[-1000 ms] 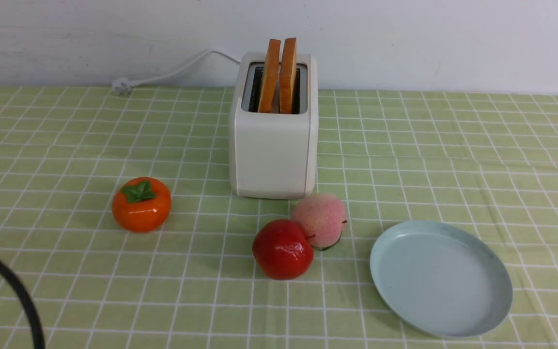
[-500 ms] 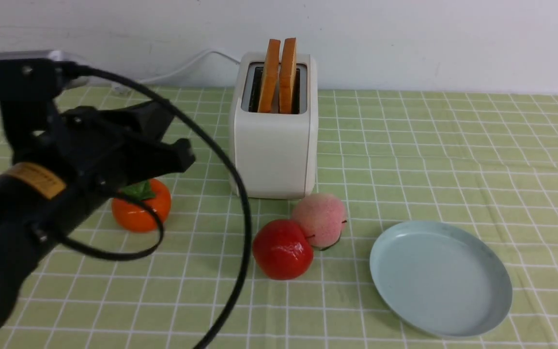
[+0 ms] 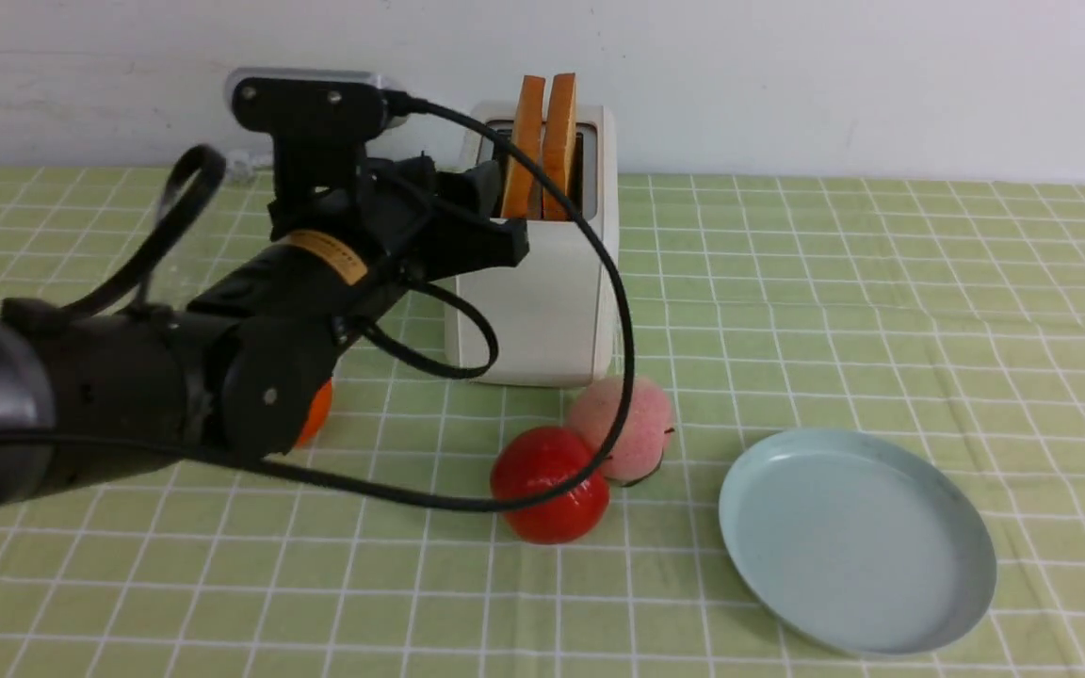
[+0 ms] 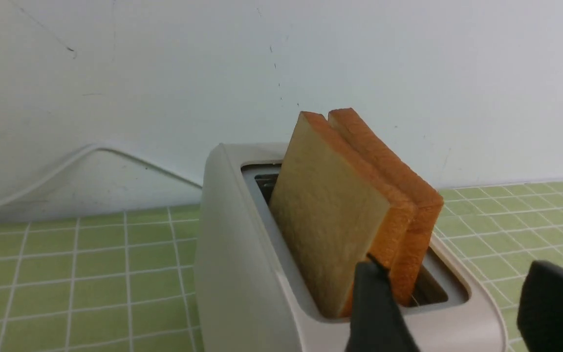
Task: Take toasted bread from bread machine on green coffee tablecloth place on plate.
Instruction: 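Reach for a toast slice standing in the toaster with the left gripper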
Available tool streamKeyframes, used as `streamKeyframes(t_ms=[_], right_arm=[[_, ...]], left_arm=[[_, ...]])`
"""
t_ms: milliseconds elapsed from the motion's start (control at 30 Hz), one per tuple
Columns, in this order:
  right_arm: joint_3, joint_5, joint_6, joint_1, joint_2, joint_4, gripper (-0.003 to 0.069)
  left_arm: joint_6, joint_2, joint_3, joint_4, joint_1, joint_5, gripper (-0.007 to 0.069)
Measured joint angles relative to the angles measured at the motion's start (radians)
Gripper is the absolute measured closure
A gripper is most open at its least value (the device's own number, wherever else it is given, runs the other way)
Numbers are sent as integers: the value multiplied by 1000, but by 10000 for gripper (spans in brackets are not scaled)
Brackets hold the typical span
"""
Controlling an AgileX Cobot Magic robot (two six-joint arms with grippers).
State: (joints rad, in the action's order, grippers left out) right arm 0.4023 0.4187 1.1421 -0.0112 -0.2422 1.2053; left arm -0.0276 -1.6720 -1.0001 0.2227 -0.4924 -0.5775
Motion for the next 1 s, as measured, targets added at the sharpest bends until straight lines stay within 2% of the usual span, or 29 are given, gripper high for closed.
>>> streamKeyframes(t_ms=[367,767,1000], right_arm=[[1,-6,49,0,0,31,637],[1,-6,51,0,0,31,627],[1,-6,53,0,0,31,620]], left_arm=[[-27,-206,-201,-9,19,-7,218],[-57,-294,-288,-16,19,-7,221],[-174,-295,-289,70,19,-11,270]])
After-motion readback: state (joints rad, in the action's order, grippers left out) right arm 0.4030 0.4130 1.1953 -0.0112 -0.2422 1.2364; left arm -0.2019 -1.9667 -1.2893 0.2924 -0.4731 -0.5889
